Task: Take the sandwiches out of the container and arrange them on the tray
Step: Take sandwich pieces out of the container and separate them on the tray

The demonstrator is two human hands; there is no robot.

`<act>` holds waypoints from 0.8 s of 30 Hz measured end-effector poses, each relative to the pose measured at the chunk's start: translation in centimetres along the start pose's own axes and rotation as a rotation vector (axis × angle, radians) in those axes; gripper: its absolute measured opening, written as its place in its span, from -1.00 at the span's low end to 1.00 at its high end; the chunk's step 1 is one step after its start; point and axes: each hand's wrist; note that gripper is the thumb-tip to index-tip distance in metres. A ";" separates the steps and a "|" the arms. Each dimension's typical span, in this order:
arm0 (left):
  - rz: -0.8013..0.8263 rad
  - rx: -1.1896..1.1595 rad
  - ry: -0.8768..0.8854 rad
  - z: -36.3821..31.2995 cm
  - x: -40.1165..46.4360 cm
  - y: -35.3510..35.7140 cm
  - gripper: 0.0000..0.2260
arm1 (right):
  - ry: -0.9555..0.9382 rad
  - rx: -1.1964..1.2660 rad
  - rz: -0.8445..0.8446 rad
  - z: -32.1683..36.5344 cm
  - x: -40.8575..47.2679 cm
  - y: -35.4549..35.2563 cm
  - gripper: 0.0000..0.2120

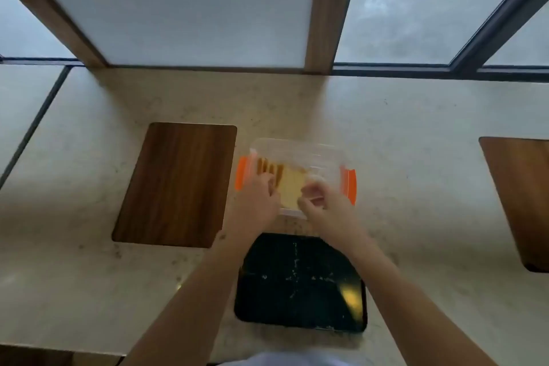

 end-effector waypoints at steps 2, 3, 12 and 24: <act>0.011 0.066 -0.033 -0.7 2.1 0.7 -0.81 | 0.024 -0.056 -0.015 0.1 3.3 0.5 -0.67; 0.004 0.119 -0.041 -0.8 3.0 1.1 -0.83 | 0.046 -0.094 0.001 0.2 4.8 0.8 -0.64; 0.108 0.201 -0.219 -0.3 5.3 4.7 -0.90 | 0.282 -0.162 0.191 -2.4 9.2 3.8 -0.55; 0.059 0.071 -0.163 -1.4 4.6 6.9 -0.86 | 0.446 -0.025 0.123 -3.4 8.8 1.8 -0.42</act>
Point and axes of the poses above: each hand's wrist, its own x-axis towards the middle knuckle, its own y-axis out of the palm, z = x × y, and after that the axes turned 8 degrees about -z, right-handed
